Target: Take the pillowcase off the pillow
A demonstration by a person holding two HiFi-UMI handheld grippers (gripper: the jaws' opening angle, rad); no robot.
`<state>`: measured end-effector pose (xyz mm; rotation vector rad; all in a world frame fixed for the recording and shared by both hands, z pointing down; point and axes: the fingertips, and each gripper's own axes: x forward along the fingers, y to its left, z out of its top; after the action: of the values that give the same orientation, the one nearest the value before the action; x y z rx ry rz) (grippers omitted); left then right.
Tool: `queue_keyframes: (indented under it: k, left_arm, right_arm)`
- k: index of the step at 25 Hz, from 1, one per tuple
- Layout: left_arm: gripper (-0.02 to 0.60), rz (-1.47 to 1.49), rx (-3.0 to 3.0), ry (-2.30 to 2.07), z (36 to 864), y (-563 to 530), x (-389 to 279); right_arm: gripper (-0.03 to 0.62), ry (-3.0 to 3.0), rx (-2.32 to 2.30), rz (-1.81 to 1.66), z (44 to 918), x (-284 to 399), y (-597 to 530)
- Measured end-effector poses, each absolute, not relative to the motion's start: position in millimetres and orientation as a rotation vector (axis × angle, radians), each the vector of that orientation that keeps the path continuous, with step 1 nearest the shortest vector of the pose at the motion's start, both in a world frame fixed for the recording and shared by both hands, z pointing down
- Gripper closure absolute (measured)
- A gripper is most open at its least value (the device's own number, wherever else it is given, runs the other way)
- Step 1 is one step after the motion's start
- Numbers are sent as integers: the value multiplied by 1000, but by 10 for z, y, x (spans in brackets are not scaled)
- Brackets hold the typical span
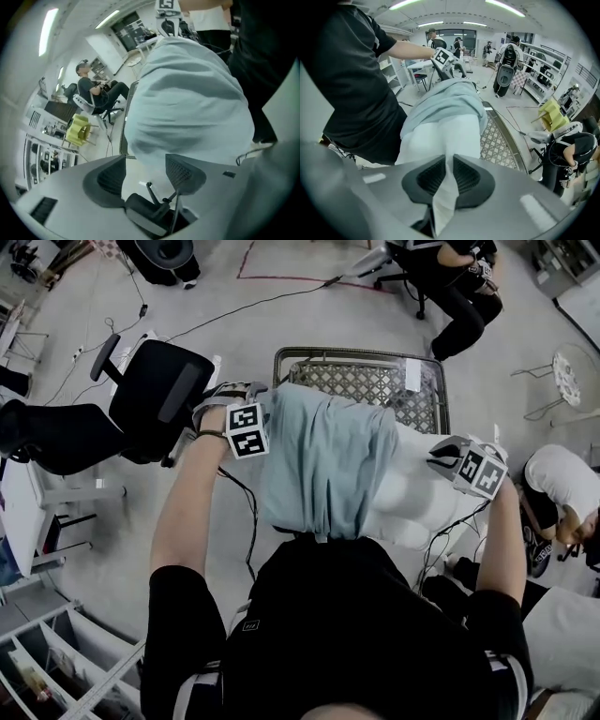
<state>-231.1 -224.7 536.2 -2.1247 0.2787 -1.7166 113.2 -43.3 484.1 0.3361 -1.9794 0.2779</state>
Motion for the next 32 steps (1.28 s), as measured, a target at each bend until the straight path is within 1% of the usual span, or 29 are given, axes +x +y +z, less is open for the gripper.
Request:
queue_keyframes:
  k: [4,5,6,8,9,12,17,20,24,27,28,30,32]
  left_arm:
    - [330,-1684,-2036,103,5482,-2336,-2069]
    - [340,-1669,-2030,69,5494,-2337,-2021]
    - [394,-1655,-2033,47,5497,-2333,-1974]
    - [544,-1637,-2042,49,5487,-2342,-1911]
    - [574,-1639,-2042,63,5483,-2360,-1910]
    - [575,-1687,-1997,127,5482,-2494,-2072]
    - [575,-1833,-1944,227,5538,-2659,-2719]
    - [575,-1912,-1942,289,5638,-2620,-3013]
    - [575,-2066,-1997,283,5939,-2391,-3243]
    - [569,-2063,-2135,280,6026,-2280,-3120]
    - [553,-2023,-2207,298,6002,-2289,-2998]
    - [490,-1928,-2339,323,5931,-2351,-2701]
    - [478,-1872,-2382,297,5901,-2430,-2418]
  right_arm:
    - [540,-2014,307,293,4733,1090,-262]
    - [542,-2001,301,291,4738,1117,-231]
    - [543,-1986,296,293,4750,1154,-201]
    - [546,-1973,299,305,4768,1231,-165]
    - [548,-1975,312,309,4771,1265,-170]
    - [556,-1968,371,298,4801,1362,-281]
    - [582,-1921,417,285,4985,1515,-559]
    - [583,-1901,401,285,5183,1524,-741]
    - [585,-1854,345,310,5501,1460,-993]
    - [585,-1817,288,313,5765,1414,-1168]
    - [585,-1800,272,314,5857,1427,-1218]
    - [583,-1781,249,334,6017,1450,-1297]
    - [579,-1779,233,370,6119,1454,-1362]
